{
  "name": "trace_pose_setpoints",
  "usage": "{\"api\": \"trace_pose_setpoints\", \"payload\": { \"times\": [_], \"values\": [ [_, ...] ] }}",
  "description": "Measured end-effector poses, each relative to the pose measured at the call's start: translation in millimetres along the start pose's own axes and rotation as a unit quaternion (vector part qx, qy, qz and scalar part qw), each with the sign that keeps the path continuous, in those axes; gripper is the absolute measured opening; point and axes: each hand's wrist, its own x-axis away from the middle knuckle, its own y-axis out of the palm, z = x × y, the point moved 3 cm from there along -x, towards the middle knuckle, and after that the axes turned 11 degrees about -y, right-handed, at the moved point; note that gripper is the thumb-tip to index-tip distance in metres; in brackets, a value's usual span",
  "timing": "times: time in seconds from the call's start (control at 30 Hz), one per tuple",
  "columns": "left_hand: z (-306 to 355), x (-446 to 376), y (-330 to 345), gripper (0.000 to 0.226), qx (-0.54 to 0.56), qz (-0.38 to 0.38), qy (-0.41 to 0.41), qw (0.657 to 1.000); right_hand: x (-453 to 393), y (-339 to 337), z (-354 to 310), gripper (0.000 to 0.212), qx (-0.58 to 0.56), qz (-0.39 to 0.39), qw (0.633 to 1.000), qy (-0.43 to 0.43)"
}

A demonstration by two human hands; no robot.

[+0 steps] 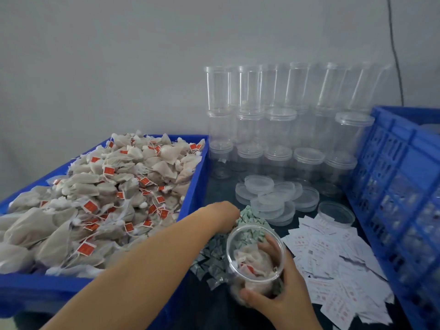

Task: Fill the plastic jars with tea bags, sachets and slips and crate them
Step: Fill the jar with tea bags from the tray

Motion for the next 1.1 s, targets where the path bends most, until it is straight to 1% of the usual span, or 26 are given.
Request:
{"api": "trace_pose_setpoints", "payload": {
  "times": [0.1, 0.23, 0.33, 0.43, 0.53, 0.83, 0.97, 1.1],
  "values": [
    [0, -5, 9, 0.02, -0.022, 0.002, -0.006, 1.0, 3, 4, 3, 0.092, -0.002, -0.006, 1.0, 0.007],
    [2, -9, 12, 0.014, -0.014, 0.026, -0.021, 0.999, 4, 8, 2, 0.09, -0.002, -0.01, 1.0, 0.002],
    [2, -12, 14, 0.008, -0.012, 0.026, -0.033, 0.999, 6, 7, 3, 0.092, -0.002, -0.008, 1.0, 0.003],
    [4, -14, 15, 0.009, 0.005, 0.019, -0.03, 0.999, 7, 6, 5, 0.094, 0.001, -0.009, 1.0, 0.012],
    [4, -16, 17, 0.016, 0.019, 0.006, -0.028, 0.999, 7, 6, 6, 0.096, 0.008, -0.009, 1.0, 0.02],
    [7, -16, 19, 0.018, 0.014, 0.01, -0.027, 0.999, 8, 6, 9, 0.097, 0.022, -0.009, 1.0, 0.021],
    [6, -15, 19, 0.024, 0.03, -0.004, -0.007, 1.0, 8, 6, 10, 0.098, 0.02, -0.005, 0.999, 0.024],
    [10, -12, 15, 0.025, -0.011, 0.0, 0.004, 1.0, 8, 6, 12, 0.099, 0.021, -0.008, 0.999, 0.026]
  ]
}}
